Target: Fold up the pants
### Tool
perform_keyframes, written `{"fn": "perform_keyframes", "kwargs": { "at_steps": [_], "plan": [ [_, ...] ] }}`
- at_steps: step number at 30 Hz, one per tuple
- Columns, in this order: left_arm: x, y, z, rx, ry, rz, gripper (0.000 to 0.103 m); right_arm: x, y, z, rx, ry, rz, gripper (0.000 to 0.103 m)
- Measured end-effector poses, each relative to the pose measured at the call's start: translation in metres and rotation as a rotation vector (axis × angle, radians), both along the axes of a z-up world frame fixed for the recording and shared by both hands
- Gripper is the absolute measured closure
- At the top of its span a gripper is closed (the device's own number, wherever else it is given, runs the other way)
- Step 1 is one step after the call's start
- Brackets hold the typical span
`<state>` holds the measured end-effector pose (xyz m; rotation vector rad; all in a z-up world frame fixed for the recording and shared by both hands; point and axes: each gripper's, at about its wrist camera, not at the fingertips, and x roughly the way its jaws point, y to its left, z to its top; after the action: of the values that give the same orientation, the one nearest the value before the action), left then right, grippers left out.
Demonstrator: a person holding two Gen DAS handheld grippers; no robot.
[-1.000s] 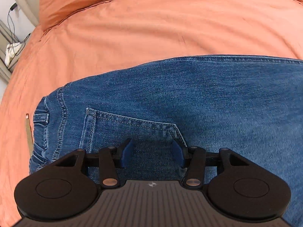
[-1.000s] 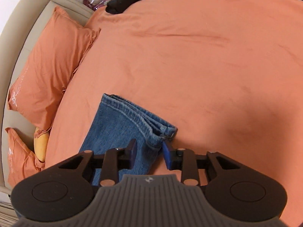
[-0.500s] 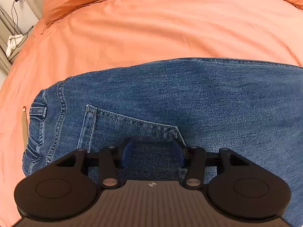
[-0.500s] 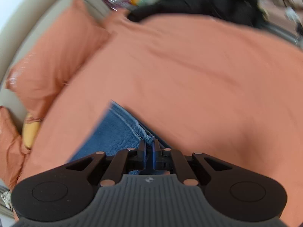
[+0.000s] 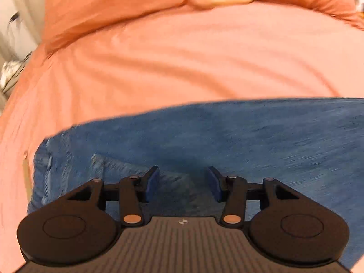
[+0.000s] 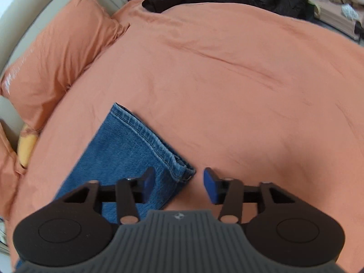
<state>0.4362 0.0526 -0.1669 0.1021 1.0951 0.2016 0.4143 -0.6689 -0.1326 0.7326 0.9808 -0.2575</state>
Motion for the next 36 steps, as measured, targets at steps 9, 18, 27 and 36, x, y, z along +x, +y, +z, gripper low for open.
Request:
{"fn": "perform_keyframes", "kwargs": {
  "at_steps": [9, 18, 27, 36],
  "plan": [
    [0.019, -0.143, -0.003, -0.183, 0.054, -0.421, 0.047, -0.002, -0.001, -0.043, 0.208, -0.026, -0.104, 0.058],
    [0.063, -0.247, -0.040, -0.167, 0.053, -0.507, 0.047, -0.003, -0.011, -0.058, 0.292, -0.069, -0.145, 0.073],
    [0.112, -0.288, -0.045, -0.147, 0.041, -0.492, 0.047, 0.030, -0.022, -0.041, 0.181, -0.035, 0.071, 0.068],
    [0.129, -0.310, -0.051, -0.138, 0.049, -0.507, 0.045, 0.117, -0.005, -0.036, 0.092, 0.080, 0.380, 0.045]
  ]
}}
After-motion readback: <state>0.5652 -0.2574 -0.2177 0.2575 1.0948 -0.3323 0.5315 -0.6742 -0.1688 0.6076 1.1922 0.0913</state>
